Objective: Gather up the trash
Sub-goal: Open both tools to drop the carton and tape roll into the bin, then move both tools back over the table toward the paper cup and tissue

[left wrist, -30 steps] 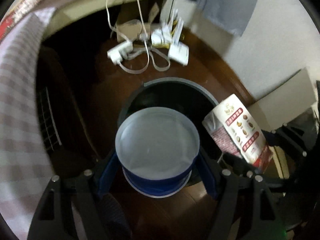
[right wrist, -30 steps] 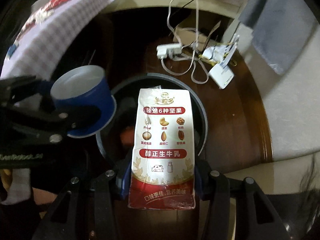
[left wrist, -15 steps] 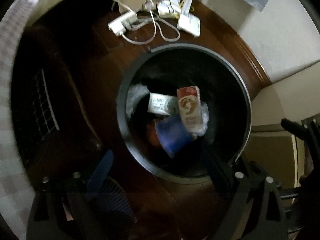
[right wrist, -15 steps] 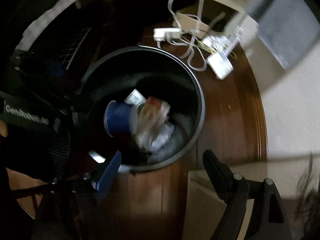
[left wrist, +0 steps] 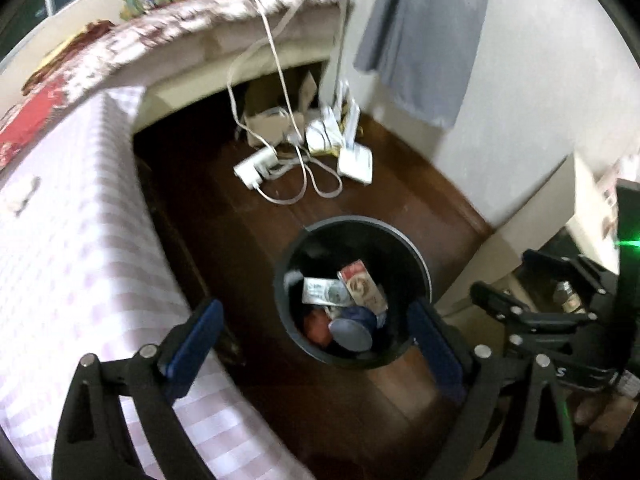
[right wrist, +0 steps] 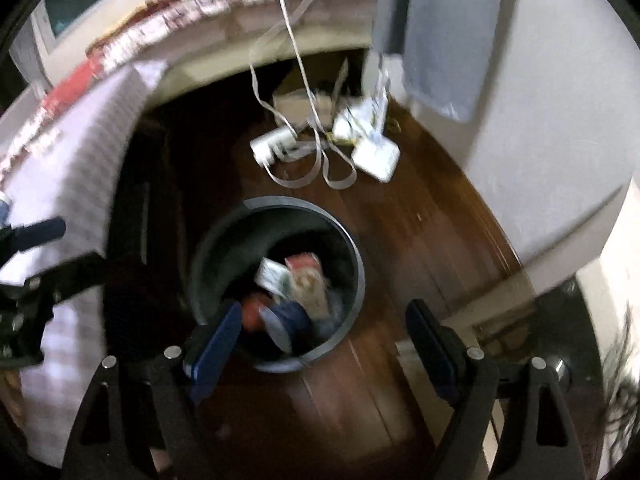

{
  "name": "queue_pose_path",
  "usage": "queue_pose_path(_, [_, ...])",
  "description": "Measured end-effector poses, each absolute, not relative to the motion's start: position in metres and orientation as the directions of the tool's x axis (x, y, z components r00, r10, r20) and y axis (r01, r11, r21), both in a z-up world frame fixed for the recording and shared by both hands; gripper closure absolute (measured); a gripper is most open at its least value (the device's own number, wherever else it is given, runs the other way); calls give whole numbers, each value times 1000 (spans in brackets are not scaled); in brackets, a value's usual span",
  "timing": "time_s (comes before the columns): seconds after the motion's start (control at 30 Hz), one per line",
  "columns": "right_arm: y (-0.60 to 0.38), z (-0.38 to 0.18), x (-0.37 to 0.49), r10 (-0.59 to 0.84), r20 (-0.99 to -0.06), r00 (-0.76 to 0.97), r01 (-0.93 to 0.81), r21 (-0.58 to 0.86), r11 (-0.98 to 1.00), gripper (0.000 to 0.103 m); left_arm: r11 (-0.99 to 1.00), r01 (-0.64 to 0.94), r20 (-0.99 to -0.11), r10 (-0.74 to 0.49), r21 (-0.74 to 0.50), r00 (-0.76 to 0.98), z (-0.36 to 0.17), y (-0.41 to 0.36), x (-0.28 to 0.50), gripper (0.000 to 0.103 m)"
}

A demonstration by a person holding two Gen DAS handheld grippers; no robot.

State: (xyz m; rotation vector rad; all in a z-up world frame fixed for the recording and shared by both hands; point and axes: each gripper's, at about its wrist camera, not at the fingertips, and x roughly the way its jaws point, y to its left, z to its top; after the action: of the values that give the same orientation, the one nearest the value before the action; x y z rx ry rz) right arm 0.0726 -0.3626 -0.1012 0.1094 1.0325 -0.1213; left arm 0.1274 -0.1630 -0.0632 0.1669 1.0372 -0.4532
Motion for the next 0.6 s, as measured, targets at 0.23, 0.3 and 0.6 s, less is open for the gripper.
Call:
queue_pose_path(0.23, [-293, -51, 86, 60, -794, 605, -13, 66, 998, 17, 940, 336, -801, -240, -53, 548, -30, -81, 119, 6])
queue_pose_path(0.3, [-273, -41, 92, 80, -786, 613, -59, 55, 997, 17, 958, 284, -794, -204, -41, 573, -29, -53, 118, 5])
queue_pose_path(0.6, [-160, 18, 130, 255, -747, 614, -319, 61, 946, 17, 999, 26, -758, -33, -22, 652, -20, 90, 120, 5])
